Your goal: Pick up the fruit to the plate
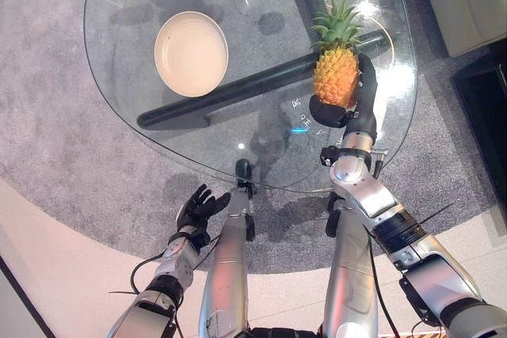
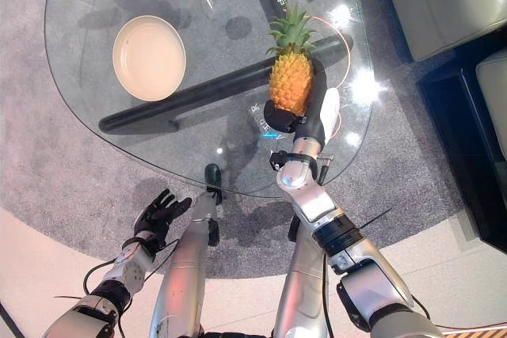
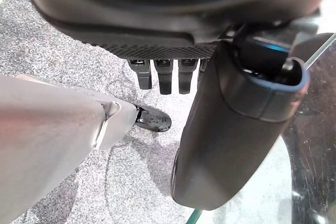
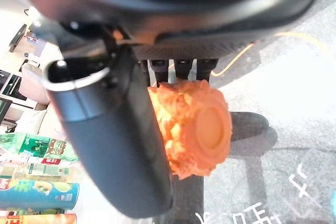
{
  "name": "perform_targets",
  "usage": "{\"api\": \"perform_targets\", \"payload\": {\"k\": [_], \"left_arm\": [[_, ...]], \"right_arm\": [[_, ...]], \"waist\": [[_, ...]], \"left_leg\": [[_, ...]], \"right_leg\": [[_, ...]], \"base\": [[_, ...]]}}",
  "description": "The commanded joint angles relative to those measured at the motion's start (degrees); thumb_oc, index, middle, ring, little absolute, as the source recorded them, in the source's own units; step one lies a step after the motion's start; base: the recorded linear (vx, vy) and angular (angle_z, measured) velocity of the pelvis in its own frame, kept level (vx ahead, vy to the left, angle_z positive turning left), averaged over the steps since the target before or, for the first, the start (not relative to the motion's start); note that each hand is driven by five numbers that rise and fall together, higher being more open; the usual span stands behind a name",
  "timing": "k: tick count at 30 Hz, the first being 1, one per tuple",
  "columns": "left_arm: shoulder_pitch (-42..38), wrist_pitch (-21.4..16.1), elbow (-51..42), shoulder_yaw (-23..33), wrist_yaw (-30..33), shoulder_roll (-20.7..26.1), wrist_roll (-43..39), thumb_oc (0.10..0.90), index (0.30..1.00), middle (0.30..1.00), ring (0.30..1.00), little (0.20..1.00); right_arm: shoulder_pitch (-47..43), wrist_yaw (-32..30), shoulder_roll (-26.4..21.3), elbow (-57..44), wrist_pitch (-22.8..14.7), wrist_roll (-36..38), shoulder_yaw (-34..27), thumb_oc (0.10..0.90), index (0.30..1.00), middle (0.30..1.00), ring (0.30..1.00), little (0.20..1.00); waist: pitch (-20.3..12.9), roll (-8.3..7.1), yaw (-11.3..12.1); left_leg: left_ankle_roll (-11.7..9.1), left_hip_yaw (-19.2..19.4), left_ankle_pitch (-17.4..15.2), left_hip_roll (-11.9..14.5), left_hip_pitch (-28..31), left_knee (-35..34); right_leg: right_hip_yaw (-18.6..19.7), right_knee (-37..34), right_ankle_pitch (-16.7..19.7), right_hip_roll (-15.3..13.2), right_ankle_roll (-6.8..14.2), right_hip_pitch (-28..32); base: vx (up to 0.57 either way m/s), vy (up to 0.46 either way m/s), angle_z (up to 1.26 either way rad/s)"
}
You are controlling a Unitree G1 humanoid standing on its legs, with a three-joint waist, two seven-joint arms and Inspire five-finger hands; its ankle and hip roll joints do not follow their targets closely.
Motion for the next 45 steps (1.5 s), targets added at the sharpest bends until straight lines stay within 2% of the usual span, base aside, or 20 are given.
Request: {"api": "perform_targets", "payload": {"k": [1, 15, 23, 29, 36, 40, 45], "left_arm": [[0.3, -1.4, 2.1, -2.1, 0.1, 0.7, 2.0, 0.8, 0.9, 0.9, 0.9, 0.9], [0.1, -1.5, 1.6, -2.8, 0.1, 0.6, 1.5, 0.8, 0.9, 0.9, 0.9, 0.9], [0.2, -3.8, 0.1, -2.1, 1.4, 0.3, -1.5, 0.8, 0.9, 0.9, 0.9, 0.9], [0.2, -8.7, -2.9, 1.9, 6.0, 0.4, -8.2, 0.8, 0.9, 0.9, 0.9, 0.9], [-2.3, -15.2, -8.1, 9.1, 12.4, 1.4, -15.6, 0.8, 0.9, 0.9, 0.9, 0.9], [-4.5, -17.6, -10.1, 11.3, 14.2, 2.2, -17.0, 0.8, 0.9, 0.9, 0.9, 0.9], [-7.0, -18.7, -12.4, 12.4, 15.6, 3.6, -16.8, 0.8, 0.9, 0.9, 0.9, 0.9]], "right_arm": [[-4.5, -1.0, -1.0, 2.3, 1.5, 0.9, 0.2, 0.1, 0.3, 0.3, 0.3, 0.2], [-7.2, -0.4, -1.6, 7.2, 2.0, 1.9, 0.5, 0.1, 0.3, 0.3, 0.3, 0.2], [-7.2, -0.2, -2.1, 6.3, 0.4, -1.4, 0.3, 0.1, 0.3, 0.3, 0.3, 0.2], [-6.1, -0.4, -3.0, 2.9, -1.0, -6.6, -0.3, 0.1, 0.3, 0.3, 0.3, 0.2], [-5.3, -3.4, -4.0, -1.6, -3.0, -16.7, -1.4, 0.1, 0.3, 0.3, 0.3, 0.2], [-6.0, -4.7, -4.6, -2.8, -3.8, -20.6, -1.6, 0.1, 0.3, 0.3, 0.3, 0.2], [-6.3, -4.7, -5.8, -5.1, -5.0, -24.4, -1.7, 0.1, 0.3, 0.3, 0.3, 0.2]], "waist": [[-0.7, 2.05, 1.0], [-0.7, 2.46, 1.5], [-0.7, 2.31, 1.5], [-0.7, 2.27, 1.3], [-0.7, 1.98, 1.2], [-0.7, 2.03, 1.0], [-0.7, 2.02, 0.6]], "left_leg": [[1.6, 1.0, -4.7, -2.4, -1.3, 4.9], [1.6, 0.9, -4.7, -2.7, -1.1, 4.9], [1.7, 0.8, -4.8, -2.7, -1.0, 4.7], [1.6, 0.6, -4.9, -2.8, -0.5, 4.3], [1.6, 0.2, -5.1, -3.1, -0.3, 4.0], [1.5, 0.2, -5.1, -3.1, -0.5, 4.1], [1.5, 0.5, -5.1, -3.1, -0.7, 4.1]], "right_leg": [[-4.6, -8.8, 6.8, 0.9, -1.1, 0.6], [-4.8, -8.7, 7.0, 0.8, -1.0, 0.7], [-4.8, -8.9, 6.9, 1.0, -0.9, 0.7], [-4.6, -8.8, 6.5, 1.1, -0.8, 1.0], [-4.5, -8.5, 5.9, 1.2, -0.6, 1.1], [-4.3, -8.3, 5.6, 1.3, -0.7, 0.9], [-4.1, -8.4, 5.5, 1.3, -0.7, 0.8]], "base": [[0.0, 0.0, 0.0], [0.0, 0.0, 0.0], [0.0, 0.0, 0.0], [0.0, 0.0, 0.0], [0.0, 0.0, 0.0], [0.0, 0.0, 0.0], [0.0, 0.0, 0.0]]}}
